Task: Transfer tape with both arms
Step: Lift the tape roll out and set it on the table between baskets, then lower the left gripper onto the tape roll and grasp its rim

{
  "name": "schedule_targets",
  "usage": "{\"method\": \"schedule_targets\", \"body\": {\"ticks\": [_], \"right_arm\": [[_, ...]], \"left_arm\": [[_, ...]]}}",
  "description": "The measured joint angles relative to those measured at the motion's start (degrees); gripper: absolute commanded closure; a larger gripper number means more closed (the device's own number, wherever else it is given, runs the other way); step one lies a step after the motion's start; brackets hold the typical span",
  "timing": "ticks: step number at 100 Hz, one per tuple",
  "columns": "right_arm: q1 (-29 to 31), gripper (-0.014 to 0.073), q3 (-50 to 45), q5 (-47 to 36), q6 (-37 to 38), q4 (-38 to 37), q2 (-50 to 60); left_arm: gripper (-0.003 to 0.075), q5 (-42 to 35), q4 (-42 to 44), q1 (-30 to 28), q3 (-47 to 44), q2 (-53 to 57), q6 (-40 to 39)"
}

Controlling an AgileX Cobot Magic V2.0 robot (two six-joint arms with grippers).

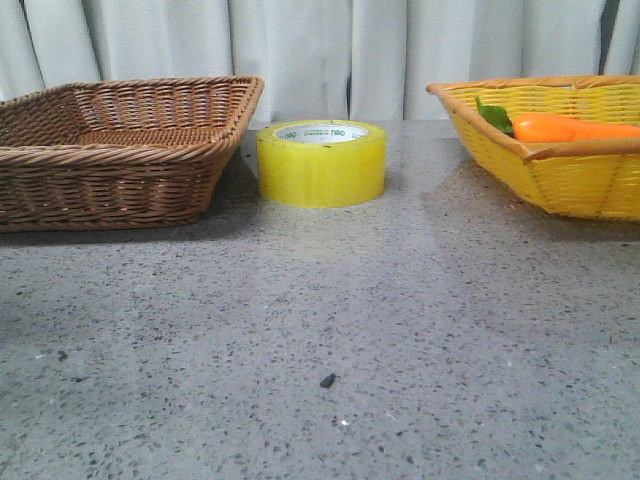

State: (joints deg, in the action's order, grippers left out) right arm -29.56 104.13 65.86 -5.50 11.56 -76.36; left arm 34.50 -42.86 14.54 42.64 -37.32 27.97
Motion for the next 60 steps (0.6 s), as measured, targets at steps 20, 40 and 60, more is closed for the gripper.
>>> {"method": "schedule_targets", "body": {"ticks": [20, 40, 60], "right_arm": [[-0.05, 0.0654, -17.33, -7.07, -0.10, -0.37, 20.01], [-0.05, 0.0653, -38.35, -24.80, -0.08, -0.37, 44.62], [-0.05, 0.0648, -52.83, -36.89, 5.50, -2.27, 65.67]], "left_arm": [[0.0379, 0.72, -4.47, 4.60, 8.79, -13.58, 5.97], [0.0376, 0.89, -4.60, 12.26, 20.48, -29.46, 6.72], [0.0297, 2.08, -3.82, 16.37, 32.17, -44.06, 6.49]]}}
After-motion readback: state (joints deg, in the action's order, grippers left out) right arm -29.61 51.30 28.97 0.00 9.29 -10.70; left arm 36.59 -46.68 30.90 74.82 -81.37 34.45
